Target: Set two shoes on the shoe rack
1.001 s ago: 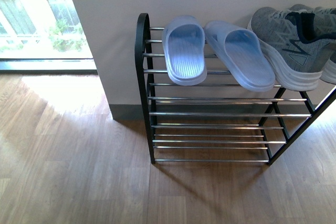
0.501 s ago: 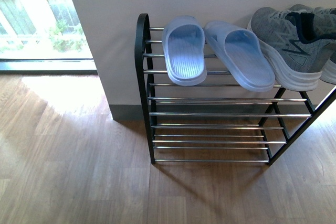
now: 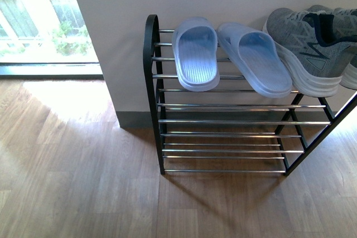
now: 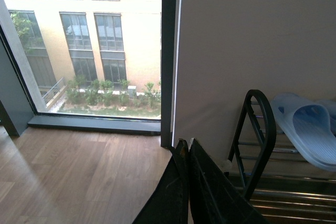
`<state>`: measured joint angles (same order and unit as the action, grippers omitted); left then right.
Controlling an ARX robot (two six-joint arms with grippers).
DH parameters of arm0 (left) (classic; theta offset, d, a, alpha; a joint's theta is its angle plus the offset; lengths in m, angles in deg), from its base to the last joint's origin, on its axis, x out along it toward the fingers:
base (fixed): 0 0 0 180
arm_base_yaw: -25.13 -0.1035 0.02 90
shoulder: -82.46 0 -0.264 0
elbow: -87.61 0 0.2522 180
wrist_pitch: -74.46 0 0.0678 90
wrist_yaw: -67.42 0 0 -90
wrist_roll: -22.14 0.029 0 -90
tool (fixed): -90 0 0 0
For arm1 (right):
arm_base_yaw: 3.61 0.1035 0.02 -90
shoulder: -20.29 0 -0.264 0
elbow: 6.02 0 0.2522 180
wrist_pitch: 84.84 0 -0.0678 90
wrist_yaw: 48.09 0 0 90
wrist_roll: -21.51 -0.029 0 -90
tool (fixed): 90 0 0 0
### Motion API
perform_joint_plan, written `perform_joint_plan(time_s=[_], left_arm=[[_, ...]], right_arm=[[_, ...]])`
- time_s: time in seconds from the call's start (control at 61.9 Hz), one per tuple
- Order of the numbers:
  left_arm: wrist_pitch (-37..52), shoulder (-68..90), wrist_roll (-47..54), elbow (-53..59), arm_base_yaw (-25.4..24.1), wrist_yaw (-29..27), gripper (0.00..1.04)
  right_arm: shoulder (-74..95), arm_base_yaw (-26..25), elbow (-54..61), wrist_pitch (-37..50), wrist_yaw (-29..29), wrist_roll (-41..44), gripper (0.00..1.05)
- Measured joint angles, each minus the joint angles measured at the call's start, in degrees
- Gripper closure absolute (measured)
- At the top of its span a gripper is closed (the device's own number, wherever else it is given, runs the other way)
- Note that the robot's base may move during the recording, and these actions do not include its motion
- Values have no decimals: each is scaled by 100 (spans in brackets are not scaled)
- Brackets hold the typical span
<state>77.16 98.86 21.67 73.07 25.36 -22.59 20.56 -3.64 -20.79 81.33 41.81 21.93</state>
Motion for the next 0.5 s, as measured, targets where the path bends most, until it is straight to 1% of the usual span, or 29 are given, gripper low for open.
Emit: perform_joint_plan(time_s=[0.388,0.452,0.501], left_arm=[[-662,-664,2,0,0,0,104],[-1399,-1200,2,-2,0,0,104],[-1585,-1427,2,-2,0,0,104]], right_arm=[[0,0,0,0,-2,0,9],[0,0,0,0,-2,0,9],[0,0,0,2,-2,0,9]])
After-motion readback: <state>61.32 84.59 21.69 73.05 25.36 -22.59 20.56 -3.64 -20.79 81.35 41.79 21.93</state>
